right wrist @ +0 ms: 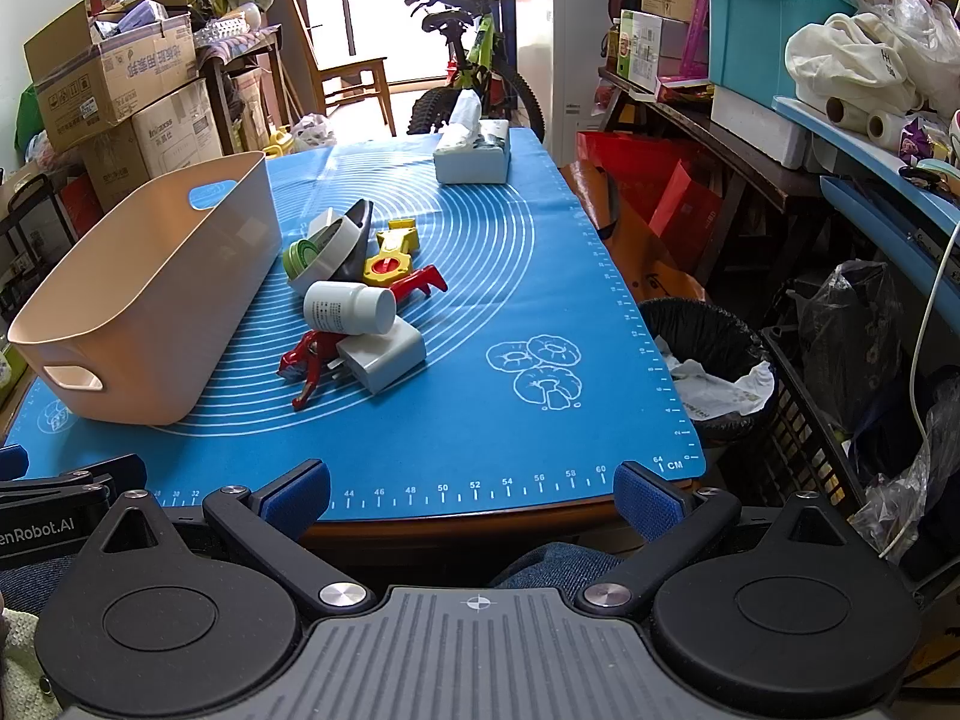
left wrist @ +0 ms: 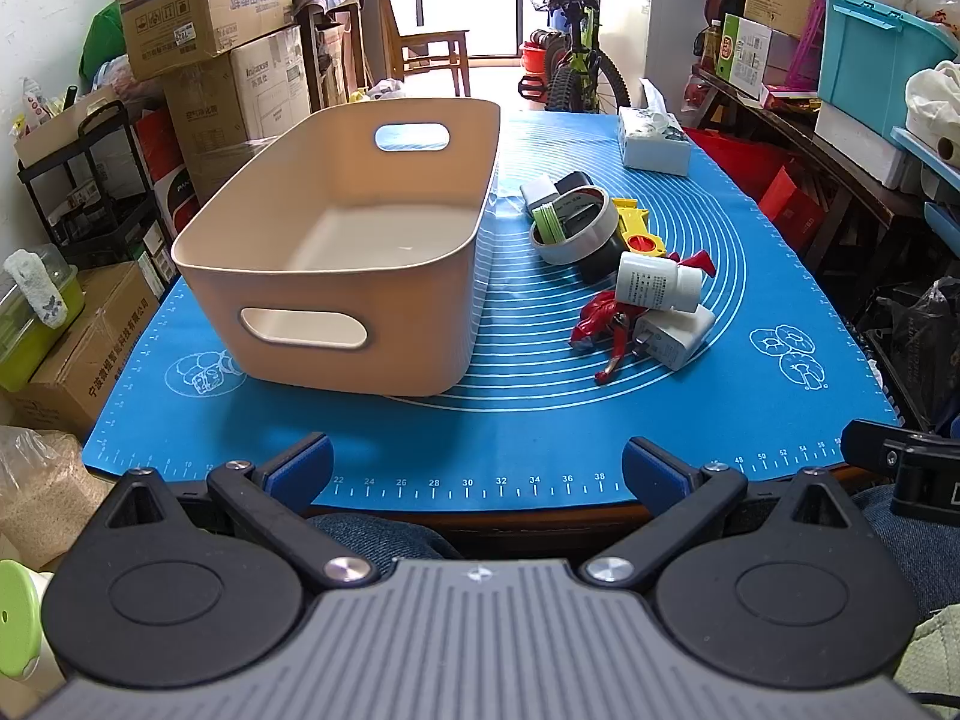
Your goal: Organize rigid objects
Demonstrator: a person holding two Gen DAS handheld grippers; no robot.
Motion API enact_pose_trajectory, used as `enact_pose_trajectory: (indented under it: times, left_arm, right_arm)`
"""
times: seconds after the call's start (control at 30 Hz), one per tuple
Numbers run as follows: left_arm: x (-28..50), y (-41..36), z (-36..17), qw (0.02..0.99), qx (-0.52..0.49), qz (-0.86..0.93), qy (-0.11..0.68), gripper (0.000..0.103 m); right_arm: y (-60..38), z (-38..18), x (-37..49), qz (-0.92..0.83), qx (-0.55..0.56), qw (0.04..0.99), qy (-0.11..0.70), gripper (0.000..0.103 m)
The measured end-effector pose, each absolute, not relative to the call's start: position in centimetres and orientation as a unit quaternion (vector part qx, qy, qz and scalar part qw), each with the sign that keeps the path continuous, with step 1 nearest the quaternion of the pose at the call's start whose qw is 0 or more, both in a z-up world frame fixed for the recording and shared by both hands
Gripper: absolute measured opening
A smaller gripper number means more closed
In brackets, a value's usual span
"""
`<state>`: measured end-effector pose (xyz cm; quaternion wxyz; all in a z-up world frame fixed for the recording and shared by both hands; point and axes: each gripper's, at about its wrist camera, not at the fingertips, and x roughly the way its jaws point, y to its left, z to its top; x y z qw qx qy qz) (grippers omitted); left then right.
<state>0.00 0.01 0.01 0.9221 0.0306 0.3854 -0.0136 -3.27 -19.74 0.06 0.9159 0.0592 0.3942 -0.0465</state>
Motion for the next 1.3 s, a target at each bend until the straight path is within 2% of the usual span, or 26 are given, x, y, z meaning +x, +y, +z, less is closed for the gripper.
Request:
enact_pose_trajectory:
  times: [1.3]
  left_arm:
    - [0.2,0.3,1.0,0.923,0.050,-0.003,0.381,0.101]
  right_arm:
    - [-19.9,1.0,-3.1,-0.050,0.084,0.919,0.382,0.100]
